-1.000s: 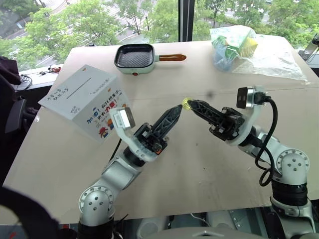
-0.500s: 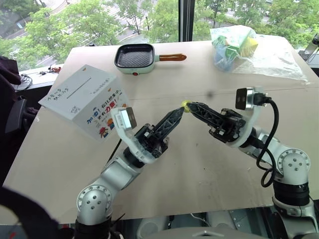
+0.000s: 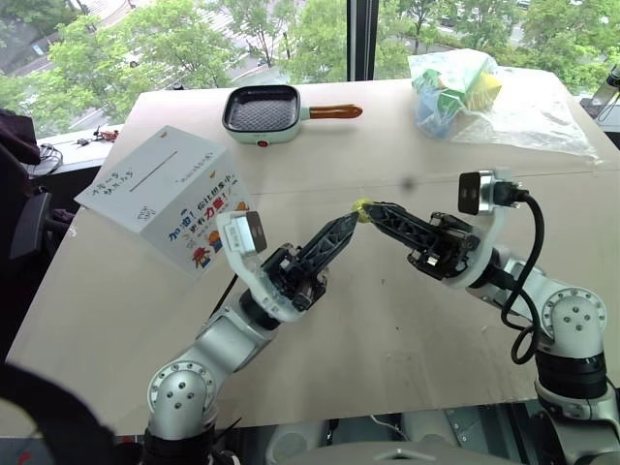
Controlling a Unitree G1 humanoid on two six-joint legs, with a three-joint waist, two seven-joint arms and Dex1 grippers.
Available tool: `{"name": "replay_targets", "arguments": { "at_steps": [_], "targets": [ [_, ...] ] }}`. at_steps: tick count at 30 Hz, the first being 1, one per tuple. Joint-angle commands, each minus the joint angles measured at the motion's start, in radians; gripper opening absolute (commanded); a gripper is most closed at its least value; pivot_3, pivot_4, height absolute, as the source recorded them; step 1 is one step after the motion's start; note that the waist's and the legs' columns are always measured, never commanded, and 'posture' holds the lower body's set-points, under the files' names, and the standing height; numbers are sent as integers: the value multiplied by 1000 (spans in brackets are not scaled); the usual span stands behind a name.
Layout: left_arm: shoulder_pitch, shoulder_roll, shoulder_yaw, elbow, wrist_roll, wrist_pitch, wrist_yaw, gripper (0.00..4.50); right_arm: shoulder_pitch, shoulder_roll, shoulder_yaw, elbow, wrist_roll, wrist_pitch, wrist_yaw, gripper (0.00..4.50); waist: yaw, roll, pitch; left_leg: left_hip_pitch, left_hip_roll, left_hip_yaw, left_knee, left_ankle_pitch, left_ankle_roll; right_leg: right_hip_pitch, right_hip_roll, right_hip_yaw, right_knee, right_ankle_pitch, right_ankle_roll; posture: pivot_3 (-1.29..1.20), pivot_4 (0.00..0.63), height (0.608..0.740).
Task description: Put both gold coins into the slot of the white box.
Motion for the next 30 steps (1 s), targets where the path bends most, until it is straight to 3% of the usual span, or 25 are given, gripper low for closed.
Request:
{"name": "replay_targets", "arguments": {
  "at_steps": [1,9,13,20,21,23,30],
  "targets": [
    [-6,-4,-9,12,14,-5,23,39,-26,0,34,-44,28,15,32,0,1,0,0,0,0,0,0,0,0,0,0,0,0,0,0,0,150,721],
    [-7,10,-14,8,3,12,-21,39,-26,-3,38,-42,25,15,35,0,1,0,0,0,0,0,0,0,0,0,0,0,0,0,0,0,150,721],
    [-11,2,-16,25,8,3,23,1161,-27,-5,40,-42,23,13,38,0,2,0,0,0,0,0,0,0,0,0,0,0,0,0,0,0,150,721],
    [-6,-1,-16,24,-9,4,16,1161,-26,-7,44,-44,23,12,39,0,1,0,0,-1,0,0,0,0,0,-1,0,0,0,0,0,0,150,721],
    [-4,-2,-16,23,-10,4,14,647,-26,-7,44,-45,23,12,39,0,1,0,0,-1,0,0,0,0,0,-1,0,0,0,0,0,0,150,721],
    [-2,-1,-16,21,-11,4,8,84,-25,-8,45,-46,23,12,39,0,1,0,0,-1,0,0,0,0,0,-1,0,0,0,0,0,0,150,721],
    [-1,1,-21,20,-9,7,3,84,-23,-10,45,-48,23,12,38,0,1,0,0,-1,0,0,0,0,0,-1,0,0,0,0,0,0,150,721]
  ]
}}
